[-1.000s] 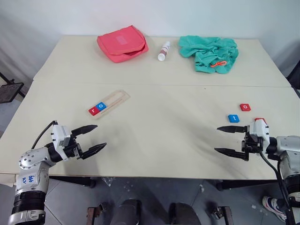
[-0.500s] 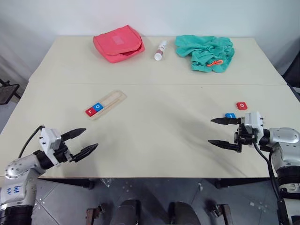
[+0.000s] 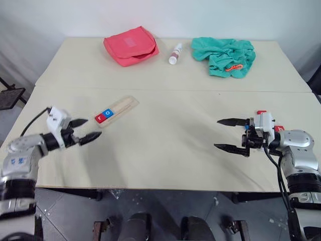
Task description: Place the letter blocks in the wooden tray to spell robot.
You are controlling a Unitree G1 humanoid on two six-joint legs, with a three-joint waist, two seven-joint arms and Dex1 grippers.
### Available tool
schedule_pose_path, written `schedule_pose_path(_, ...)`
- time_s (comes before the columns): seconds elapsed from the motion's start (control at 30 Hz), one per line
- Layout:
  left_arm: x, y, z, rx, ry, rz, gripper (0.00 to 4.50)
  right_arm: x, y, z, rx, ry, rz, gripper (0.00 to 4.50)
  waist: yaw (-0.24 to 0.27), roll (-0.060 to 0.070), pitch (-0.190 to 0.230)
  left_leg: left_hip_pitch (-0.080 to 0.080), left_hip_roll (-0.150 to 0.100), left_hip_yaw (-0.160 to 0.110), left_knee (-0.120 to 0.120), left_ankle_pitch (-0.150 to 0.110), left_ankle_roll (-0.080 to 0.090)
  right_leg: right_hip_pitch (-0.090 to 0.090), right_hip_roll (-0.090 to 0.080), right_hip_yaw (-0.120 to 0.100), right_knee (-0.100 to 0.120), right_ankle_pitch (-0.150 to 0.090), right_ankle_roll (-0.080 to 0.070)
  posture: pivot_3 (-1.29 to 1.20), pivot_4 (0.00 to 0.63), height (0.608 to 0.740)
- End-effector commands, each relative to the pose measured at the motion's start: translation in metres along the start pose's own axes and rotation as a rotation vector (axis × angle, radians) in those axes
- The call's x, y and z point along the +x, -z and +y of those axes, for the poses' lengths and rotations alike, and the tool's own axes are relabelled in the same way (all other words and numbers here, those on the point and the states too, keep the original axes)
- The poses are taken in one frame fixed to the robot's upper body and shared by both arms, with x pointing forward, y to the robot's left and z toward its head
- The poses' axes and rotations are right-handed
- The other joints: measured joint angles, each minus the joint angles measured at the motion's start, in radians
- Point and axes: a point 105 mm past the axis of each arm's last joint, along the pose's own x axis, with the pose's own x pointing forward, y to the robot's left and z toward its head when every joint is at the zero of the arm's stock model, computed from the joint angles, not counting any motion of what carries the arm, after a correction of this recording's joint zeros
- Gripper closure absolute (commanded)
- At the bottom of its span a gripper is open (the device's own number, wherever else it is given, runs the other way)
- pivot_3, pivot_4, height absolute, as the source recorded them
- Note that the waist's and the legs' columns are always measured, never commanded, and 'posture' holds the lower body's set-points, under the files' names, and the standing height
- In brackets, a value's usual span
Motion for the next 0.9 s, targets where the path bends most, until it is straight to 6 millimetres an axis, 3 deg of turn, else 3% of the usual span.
schedule_pose_path(0.03,0.005,0.004,0.009,0.012,-0.004,0.056,0.00,-0.006,-0.013,0.002,-0.031,0.025,-0.032,0.04,-0.003,0.000,0.000,0.000,0.000,0.000,0.000,0.000,0.000,-0.001,0.000,-0.001,0.001,0.000,0.000,0.00,0.150,0.740)
schedule_pose_path(0.33,0.040,-0.002,0.013,0.037,0.048,0.141,0.00,-0.008,-0.015,0.019,-0.027,0.065,-0.039,0.04,-0.007,-0.002,0.001,-0.001,0.000,0.002,0.001,0.000,0.000,-0.002,0.000,-0.002,0.002,0.000,0.000,0.00,0.150,0.740)
schedule_pose_path(0.9,0.049,0.018,0.014,0.100,0.051,0.316,0.00,-0.012,-0.015,0.024,-0.030,0.105,-0.022,0.04,0.002,-0.003,0.002,0.000,0.001,0.003,0.003,0.000,0.000,-0.002,-0.001,-0.001,0.005,0.000,0.000,0.00,0.150,0.740)
